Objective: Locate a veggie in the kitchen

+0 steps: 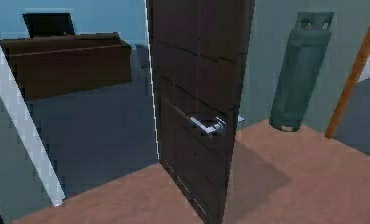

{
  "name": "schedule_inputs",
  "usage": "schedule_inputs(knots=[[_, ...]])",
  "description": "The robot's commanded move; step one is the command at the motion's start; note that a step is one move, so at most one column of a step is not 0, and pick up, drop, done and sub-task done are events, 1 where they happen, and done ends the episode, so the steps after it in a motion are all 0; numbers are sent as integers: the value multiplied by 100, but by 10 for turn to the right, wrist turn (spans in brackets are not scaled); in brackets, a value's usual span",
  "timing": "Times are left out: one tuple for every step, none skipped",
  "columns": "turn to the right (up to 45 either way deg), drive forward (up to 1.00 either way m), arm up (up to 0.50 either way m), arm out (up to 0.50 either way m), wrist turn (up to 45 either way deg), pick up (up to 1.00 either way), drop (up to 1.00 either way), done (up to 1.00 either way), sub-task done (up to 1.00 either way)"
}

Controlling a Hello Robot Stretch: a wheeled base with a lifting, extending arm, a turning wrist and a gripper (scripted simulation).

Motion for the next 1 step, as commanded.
schedule_inputs(knots=[[-240, 0, 0, 0, 0, 0, 0, 0, 0]])
